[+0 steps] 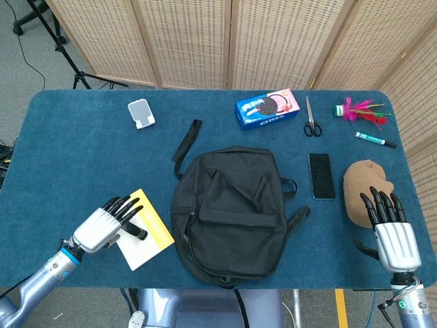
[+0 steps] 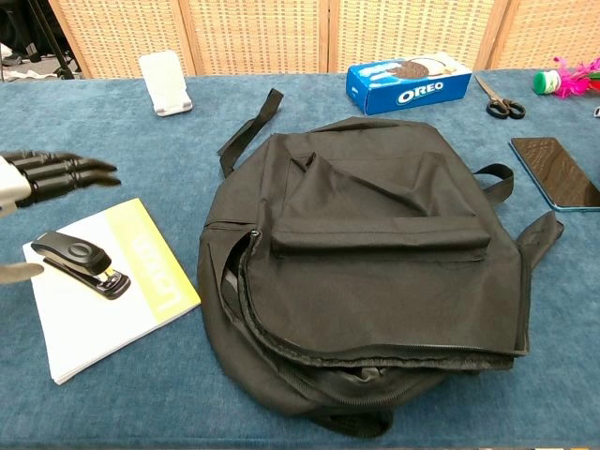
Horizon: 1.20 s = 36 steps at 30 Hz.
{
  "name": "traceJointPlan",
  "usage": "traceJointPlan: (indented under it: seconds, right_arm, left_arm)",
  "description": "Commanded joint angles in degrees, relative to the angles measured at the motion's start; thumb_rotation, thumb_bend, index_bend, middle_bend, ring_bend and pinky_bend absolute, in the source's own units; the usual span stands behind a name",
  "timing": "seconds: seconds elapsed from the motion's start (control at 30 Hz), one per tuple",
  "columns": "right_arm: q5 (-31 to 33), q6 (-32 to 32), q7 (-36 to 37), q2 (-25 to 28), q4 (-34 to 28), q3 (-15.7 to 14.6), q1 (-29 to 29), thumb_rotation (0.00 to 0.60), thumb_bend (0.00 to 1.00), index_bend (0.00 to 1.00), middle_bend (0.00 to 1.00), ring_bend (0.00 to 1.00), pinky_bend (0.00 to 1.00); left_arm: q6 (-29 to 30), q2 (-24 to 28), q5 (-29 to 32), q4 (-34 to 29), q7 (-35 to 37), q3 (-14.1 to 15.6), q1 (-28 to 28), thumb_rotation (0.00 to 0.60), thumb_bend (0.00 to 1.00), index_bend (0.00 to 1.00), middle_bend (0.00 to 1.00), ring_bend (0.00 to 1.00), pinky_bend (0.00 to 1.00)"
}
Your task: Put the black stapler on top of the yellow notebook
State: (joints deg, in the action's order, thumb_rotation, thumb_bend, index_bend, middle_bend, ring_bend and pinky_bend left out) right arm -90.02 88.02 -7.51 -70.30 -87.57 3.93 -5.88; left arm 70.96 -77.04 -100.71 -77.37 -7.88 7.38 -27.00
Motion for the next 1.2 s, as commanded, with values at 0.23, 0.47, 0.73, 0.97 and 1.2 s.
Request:
traceJointPlan:
  seconds: [0.23,0.47,0.73,0.97,1.2]
  right_arm:
    - [-0.2,-0.2,0.5,0.1,0.2,-0.1,-0.1,0.6,0.09,0.0,0.0,0.0,0.0]
    - [-0.4,-0.5,0.6,0.0,0.3,-0.2,-0.4,0.6,0.09,0.0,0.0,0.0,0.0]
    - [-0.4,-0.7,1.6,0.3,0.5,-0.2,-0.5,0.6,0.09,0.0,0.0,0.0,0.0]
    - [-0.5,-1.2,2.0,0.4,0.6,-0.3,-0.7,0.6,0.09,0.0,0.0,0.0,0.0]
    - [-1.0,-1.1,1.6,0.2,0.6,-0.6,-0.8,0.6,0.09,0.0,0.0,0.0,0.0]
  left_arm:
    - [5.0,4.8,2.8,-5.9,1.1,-3.8,1.4,0.6,0.22,0.0,0.0,0.0,0.06]
    - [8.1,9.6,6.8,-13.6,-7.2,-4.7,5.3,0.6,0.22,0.0,0.0,0.0,0.0]
    - [11.5,12.4,11.3,-22.0,-10.9,-4.6,10.6,0.6,0.25,0.0,0.0,0.0,0.0]
    - [13.9,9.8,13.1,-19.1,-4.0,-4.1,14.4,0.6,0.28,0.0,0.0,0.0,0.0]
    - [13.5,6.1,16.0,-15.9,-4.1,-5.1,16.2,0.6,0.29,0.0,0.0,0.0,0.0]
